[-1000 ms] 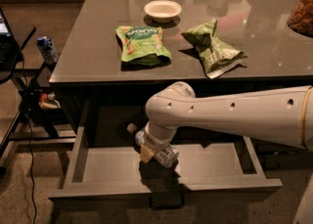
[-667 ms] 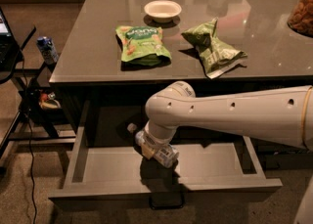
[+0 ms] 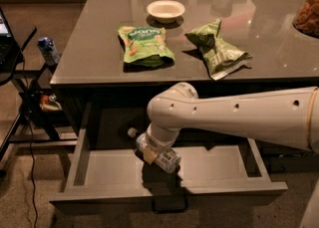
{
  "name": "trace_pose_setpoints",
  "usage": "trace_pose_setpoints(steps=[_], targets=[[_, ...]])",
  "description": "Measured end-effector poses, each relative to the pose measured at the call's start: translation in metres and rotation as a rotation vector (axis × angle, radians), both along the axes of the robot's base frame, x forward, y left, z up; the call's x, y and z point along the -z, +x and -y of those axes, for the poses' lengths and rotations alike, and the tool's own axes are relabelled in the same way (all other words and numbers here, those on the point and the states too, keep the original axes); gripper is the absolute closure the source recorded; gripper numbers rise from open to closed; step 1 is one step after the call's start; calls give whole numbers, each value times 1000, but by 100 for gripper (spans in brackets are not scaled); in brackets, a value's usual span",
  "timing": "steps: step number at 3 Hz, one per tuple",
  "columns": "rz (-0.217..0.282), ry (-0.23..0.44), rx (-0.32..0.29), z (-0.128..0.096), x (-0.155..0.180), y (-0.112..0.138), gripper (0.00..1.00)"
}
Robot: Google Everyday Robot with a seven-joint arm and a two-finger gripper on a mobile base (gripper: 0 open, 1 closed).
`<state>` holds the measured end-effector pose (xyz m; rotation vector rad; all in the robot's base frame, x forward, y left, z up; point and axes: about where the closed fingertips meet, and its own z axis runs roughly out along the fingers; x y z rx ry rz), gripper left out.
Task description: Pick blue plastic bottle from top drawer and place on counter
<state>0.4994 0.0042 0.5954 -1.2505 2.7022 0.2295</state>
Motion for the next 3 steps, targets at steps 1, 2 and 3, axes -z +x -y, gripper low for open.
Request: trace_pose_setpoints(steps=[1,2,3], targets=[[0,5,-2,2,-15,-6,100],[-3,14,0,7,-34,-10,100],[1,21,-21,7,-60,-13,100]])
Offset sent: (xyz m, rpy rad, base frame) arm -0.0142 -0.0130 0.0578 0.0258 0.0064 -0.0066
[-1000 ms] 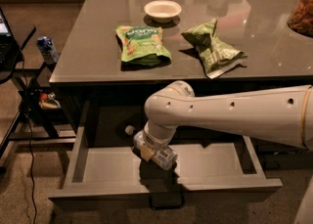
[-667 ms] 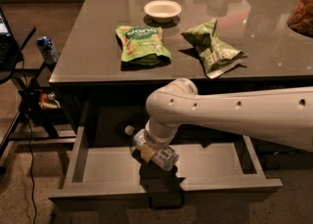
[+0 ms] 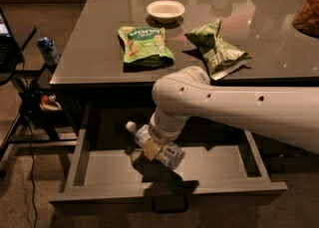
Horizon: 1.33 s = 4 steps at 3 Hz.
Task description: Pick blue plastic bottle from top drawer and place on counter
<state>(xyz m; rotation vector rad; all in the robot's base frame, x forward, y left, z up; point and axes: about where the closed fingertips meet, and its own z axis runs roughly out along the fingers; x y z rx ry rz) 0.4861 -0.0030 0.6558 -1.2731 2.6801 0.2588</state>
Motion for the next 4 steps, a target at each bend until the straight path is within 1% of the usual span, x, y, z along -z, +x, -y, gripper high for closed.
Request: trace_pose_setpoints(steps=[1,2,3,4], targets=[[15,5,-22,4,-33,-2,100],[35,-2,-51,3,-67,-6,100],[51,-10,-82,-9,-104,-18,100],[51,-10,-82,-9,-104,-18,100]])
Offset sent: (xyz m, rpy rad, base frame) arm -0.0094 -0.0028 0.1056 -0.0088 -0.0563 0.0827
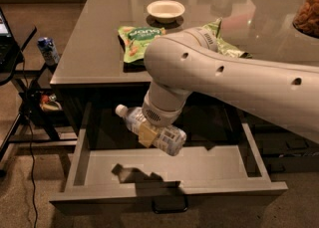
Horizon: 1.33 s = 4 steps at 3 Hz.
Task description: Pick blue plastic bottle from top drawer and place on counter
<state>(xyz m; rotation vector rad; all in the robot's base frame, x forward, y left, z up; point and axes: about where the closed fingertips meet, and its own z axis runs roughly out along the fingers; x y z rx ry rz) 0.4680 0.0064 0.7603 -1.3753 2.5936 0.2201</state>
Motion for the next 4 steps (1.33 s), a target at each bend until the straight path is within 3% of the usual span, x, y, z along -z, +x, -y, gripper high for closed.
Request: trace_pose_setpoints(steps=[1,2,3,4], targets=[[39,10,-19,-16,-22,-6,100],[111,17,-70,-42,-67,-18,100],[147,20,-120,-65,-95,-22,100],[148,21,-122,-66,-96,-21,100]])
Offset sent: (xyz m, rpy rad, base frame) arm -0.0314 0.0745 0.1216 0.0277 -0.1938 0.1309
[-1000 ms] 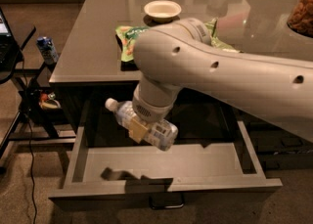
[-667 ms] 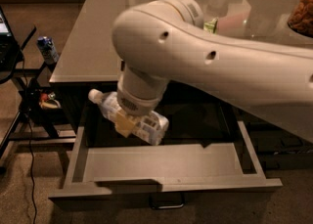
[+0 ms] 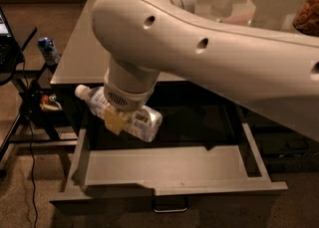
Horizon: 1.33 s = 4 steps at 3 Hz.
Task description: Pick blue plastic bottle from top drawer and place on counter
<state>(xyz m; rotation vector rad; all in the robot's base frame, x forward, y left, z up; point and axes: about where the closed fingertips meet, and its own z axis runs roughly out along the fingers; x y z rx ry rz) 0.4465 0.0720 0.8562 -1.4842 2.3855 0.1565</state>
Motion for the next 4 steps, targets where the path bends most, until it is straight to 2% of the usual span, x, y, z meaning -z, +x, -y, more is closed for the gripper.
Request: trace_pose_setpoints(steps=[1,2,4], targets=[[20,22,-13,-9,-8,16,100],[25,40,-40,-25,-14,43,100],[-16,55,-88,-52,3,98,100]])
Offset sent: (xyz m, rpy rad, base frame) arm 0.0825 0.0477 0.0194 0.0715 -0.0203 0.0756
